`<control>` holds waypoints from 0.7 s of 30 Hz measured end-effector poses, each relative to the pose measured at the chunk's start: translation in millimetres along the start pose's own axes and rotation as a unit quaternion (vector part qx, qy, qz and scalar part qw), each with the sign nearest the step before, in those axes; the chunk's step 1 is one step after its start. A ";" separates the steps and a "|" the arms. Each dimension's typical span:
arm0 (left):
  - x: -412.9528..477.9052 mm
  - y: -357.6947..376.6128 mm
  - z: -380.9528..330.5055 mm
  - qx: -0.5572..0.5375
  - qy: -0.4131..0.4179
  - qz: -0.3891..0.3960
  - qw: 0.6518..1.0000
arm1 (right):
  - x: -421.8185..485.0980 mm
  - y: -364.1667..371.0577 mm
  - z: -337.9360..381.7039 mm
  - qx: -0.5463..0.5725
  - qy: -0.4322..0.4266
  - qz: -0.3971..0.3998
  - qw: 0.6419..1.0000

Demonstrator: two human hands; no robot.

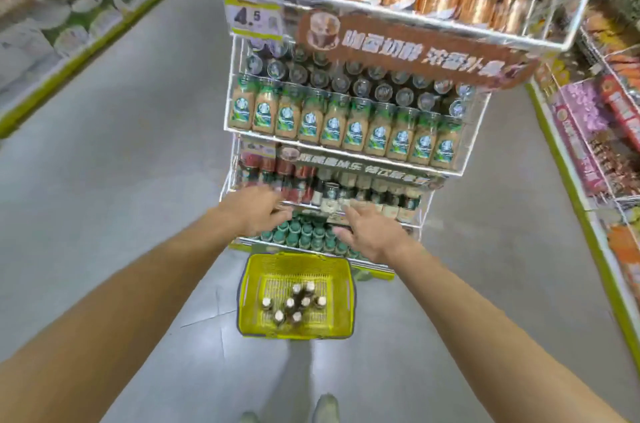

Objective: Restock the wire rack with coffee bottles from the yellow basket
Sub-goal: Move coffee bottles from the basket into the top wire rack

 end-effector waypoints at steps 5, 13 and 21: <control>63.1 229.0 62.1 -0.082 -0.066 0.077 0.991 | 81.9 226.1 -24.8 -0.005 0.008 0.080 0.997; 183.1 547.3 119.5 -0.111 -0.098 0.116 0.982 | 215.8 514.7 -112.1 0.025 0.070 0.103 0.992; 242.2 669.4 150.6 -0.136 -0.078 0.068 0.985 | 310.7 620.0 -136.2 0.057 0.049 0.023 0.997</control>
Point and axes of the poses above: each hand's wrist, its own x-axis towards the middle knuckle, its own y-axis out of the palm, z = x × y, the point moved 3 cm from there along x, towards the middle knuckle, and after that the axes turned 8 degrees about -y, right-handed, at the moved point
